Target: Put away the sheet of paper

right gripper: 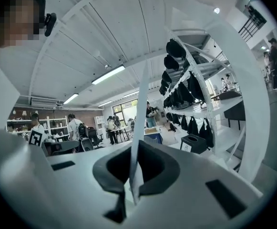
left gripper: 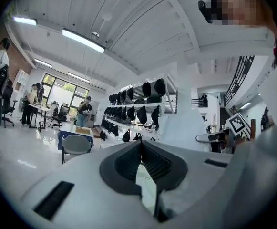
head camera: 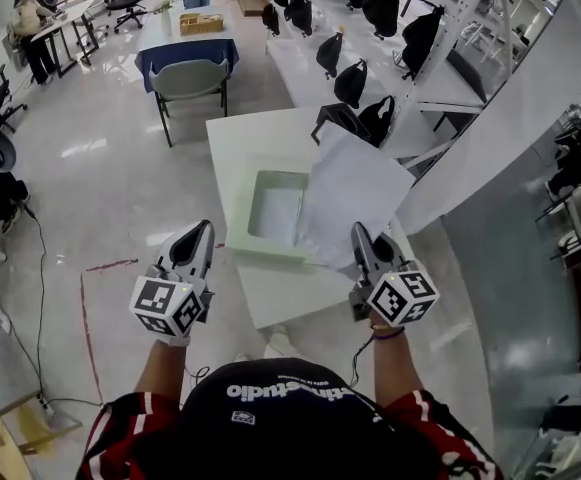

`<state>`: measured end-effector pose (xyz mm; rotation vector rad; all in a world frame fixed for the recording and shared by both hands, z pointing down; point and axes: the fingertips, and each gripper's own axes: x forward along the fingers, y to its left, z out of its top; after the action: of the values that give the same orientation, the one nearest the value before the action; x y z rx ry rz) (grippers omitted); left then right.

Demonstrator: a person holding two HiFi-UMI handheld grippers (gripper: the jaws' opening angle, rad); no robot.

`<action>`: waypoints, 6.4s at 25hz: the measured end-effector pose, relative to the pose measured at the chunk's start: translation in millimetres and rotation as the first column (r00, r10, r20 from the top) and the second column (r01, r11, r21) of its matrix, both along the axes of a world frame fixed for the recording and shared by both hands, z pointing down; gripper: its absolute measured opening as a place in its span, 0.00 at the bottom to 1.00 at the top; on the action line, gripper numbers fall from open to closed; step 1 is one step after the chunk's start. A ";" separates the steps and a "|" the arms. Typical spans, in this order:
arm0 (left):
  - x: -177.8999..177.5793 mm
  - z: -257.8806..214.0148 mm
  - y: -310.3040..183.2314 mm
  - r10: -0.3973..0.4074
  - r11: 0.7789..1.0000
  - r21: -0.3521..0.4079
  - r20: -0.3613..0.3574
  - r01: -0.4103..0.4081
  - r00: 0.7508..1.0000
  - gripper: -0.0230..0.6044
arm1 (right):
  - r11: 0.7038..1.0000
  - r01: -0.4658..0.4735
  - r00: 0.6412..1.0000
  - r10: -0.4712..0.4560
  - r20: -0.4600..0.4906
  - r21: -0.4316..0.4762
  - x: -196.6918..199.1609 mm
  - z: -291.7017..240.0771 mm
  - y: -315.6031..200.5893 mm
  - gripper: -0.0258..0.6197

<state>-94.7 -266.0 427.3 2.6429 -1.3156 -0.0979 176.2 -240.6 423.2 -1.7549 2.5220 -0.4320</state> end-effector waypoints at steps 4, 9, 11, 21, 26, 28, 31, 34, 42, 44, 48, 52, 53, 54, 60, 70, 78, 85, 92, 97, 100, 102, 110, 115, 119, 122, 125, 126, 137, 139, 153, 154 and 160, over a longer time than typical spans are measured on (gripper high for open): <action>11.4 4.5 -7.5 -0.011 1.000 -0.014 0.005 0.011 1.000 0.04 | 0.999 0.006 1.000 -0.006 -0.006 -0.038 12.9 16.1 -12.0 0.05; 19.5 9.0 -12.9 -0.022 0.999 -0.025 0.013 0.022 1.000 0.04 | 0.998 0.004 1.000 -0.004 -0.003 -0.069 28.7 30.6 -25.0 0.05; 22.0 8.3 -15.0 -0.029 0.999 -0.024 0.016 0.029 0.999 0.04 | 0.997 0.005 1.000 -0.005 0.000 -0.081 33.7 37.2 -28.5 0.04; 46.8 8.7 -20.7 -0.041 0.999 -0.018 0.031 0.042 0.999 0.04 | 0.988 0.038 0.999 -0.038 0.000 -0.151 47.8 77.6 -46.4 0.04; 58.9 9.5 -25.3 -0.051 0.999 -0.010 0.051 0.052 0.997 0.04 | 0.983 0.082 0.997 -0.079 0.024 -0.165 47.2 94.8 -63.5 0.05; 62.4 10.1 -27.2 -0.055 0.998 -0.009 0.059 0.055 0.997 0.04 | 0.980 0.096 0.995 -0.091 0.039 -0.172 46.1 101.4 -70.5 0.05; 63.3 12.0 -29.2 -0.065 0.998 -0.008 0.070 0.066 0.995 0.04 | 0.975 0.122 0.992 -0.115 0.046 -0.184 40.7 111.0 -78.8 0.05; 60.7 14.4 -30.1 -0.082 0.996 -0.014 0.078 0.083 0.994 0.04 | 0.969 0.144 0.989 -0.134 0.062 -0.199 35.3 121.5 -86.5 0.04; 50.1 23.1 -28.6 -0.139 0.989 -0.029 0.095 0.142 0.986 0.04 | 0.956 0.179 0.984 -0.171 0.054 -0.234 33.1 151.8 -102.1 0.04; 47.9 24.4 -28.3 -0.152 0.987 -0.035 0.098 0.156 0.983 0.04 | 0.951 0.186 0.982 -0.174 0.070 -0.247 33.5 157.0 -104.9 0.05; 48.6 23.0 -29.6 -0.160 0.986 -0.037 0.100 0.165 0.982 0.04 | 0.942 0.209 0.977 -0.190 0.094 -0.262 28.9 160.9 -108.6 0.05; 50.7 21.2 -31.3 -0.161 0.986 -0.029 0.104 0.164 0.982 0.04 | 0.939 0.235 0.971 -0.214 0.108 -0.251 21.9 154.2 -107.9 0.04; 50.4 21.2 -31.7 -0.162 0.986 -0.028 0.105 0.165 0.981 0.04 | 0.939 0.241 0.969 -0.220 0.112 -0.244 19.6 151.2 -108.0 0.05; 50.0 21.5 -32.3 -0.163 0.986 -0.028 0.106 0.166 0.981 0.04 | 0.939 0.248 0.967 -0.226 0.114 -0.237 17.3 148.3 -108.7 0.04; 51.8 18.6 -32.0 -0.160 0.986 -0.022 0.106 0.164 0.981 0.04 | 0.936 0.256 0.966 -0.238 0.105 -0.240 12.8 151.7 -113.4 0.05; 45.1 20.6 -27.6 -0.170 0.984 -0.027 0.117 0.175 0.978 0.04 | 0.915 0.233 0.970 -0.194 0.146 -0.329 23.3 202.4 -122.5 0.04; 43.0 22.2 -28.6 -0.178 0.982 -0.034 0.121 0.183 0.977 0.04 | 0.882 0.215 0.955 -0.099 0.281 -0.420 37.8 241.1 -120.4 0.05; 49.7 22.5 -33.8 -0.167 0.984 -0.037 0.123 0.173 0.978 0.04 | 0.853 0.189 0.946 -0.026 0.323 -0.486 48.7 264.9 -118.0 0.05; 50.9 25.1 -34.8 -0.166 0.984 -0.044 0.127 0.173 0.978 0.04 | 0.839 0.178 0.946 -0.001 0.325 -0.514 55.0 277.7 -113.9 0.05; 51.2 23.6 -38.4 -0.169 0.983 -0.044 0.131 0.176 0.977 0.04 | 0.835 0.180 0.944 0.002 0.330 -0.521 55.0 280.6 -118.2 0.05; 50.7 24.9 -38.6 -0.174 0.983 -0.043 0.132 0.181 0.976 0.04 | 0.833 0.184 0.942 0.002 0.335 -0.522 54.7 282.6 -120.6 0.05; 50.3 25.4 -38.1 -0.179 0.982 -0.042 0.133 0.186 0.975 0.04 | 0.832 0.187 0.942 -0.001 0.335 -0.523 54.5 284.8 -123.0 0.05; 40.7 25.3 -37.9 -0.215 0.974 -0.038 0.137 0.222 0.967 0.04 | 0.821 0.201 0.944 -0.018 0.328 -0.534 51.1 292.4 -135.1 0.05; 31.2 24.0 -38.8 -0.243 0.968 -0.034 0.134 0.249 0.961 0.04 | 0.814 0.220 0.944 -0.039 0.328 -0.537 43.5 293.9 -140.0 0.05; 28.4 24.8 -39.2 -0.255 0.965 -0.034 0.133 0.261 0.958 0.04 | 0.808 0.227 0.940 -0.036 0.339 -0.544 42.3 296.6 -144.6 0.05; 25.8 25.6 -38.8 -0.264 0.962 -0.036 0.132 0.270 0.956 0.04 | 0.805 0.228 0.938 -0.031 0.345 -0.547 43.8 297.6 -148.5 0.05; 21.8 26.9 -38.6 -0.275 0.959 -0.040 0.132 0.282 0.952 0.04 | 0.803 0.240 0.933 -0.035 0.359 -0.546 41.6 297.1 -153.3 0.05; 20.5 27.6 -38.5 -0.279 0.957 -0.043 0.133 0.287 0.951 0.04 | 0.801 0.245 0.931 -0.038 0.362 -0.547 39.8 297.5 -154.4 0.05; 20.0 29.5 -48.8 -0.289 0.953 -0.056 0.133 0.299 0.948 0.04 | 0.774 0.294 0.928 -0.090 0.363 -0.561 20.4 303.5 -169.3 0.05; 21.3 30.1 -51.8 -0.286 0.953 -0.057 0.139 0.296 0.948 0.04 | 0.770 0.307 0.922 -0.094 0.377 -0.560 17.0 305.1 -172.5 0.05; 22.5 33.6 -68.9 -0.266 0.957 -0.073 0.165 0.281 0.950 0.04 | 0.723 0.246 0.931 0.008 0.364 -0.645 34.0 341.7 -169.1 0.05; 22.5 34.3 -70.3 -0.265 0.957 -0.075 0.164 0.279 0.950 0.04 | 0.719 0.245 0.933 0.009 0.361 -0.650 33.4 343.7 -168.0 0.05; 20.9 35.0 -76.5 -0.260 0.958 -0.078 0.158 0.275 0.953 0.04 | 0.713 0.258 0.927 0.008 0.376 -0.652 16.3 344.7 -176.3 0.05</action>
<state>-73.8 -342.6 462.3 2.4146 -1.6757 0.1242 192.5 -417.0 767.9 -1.4352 2.3538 -1.7330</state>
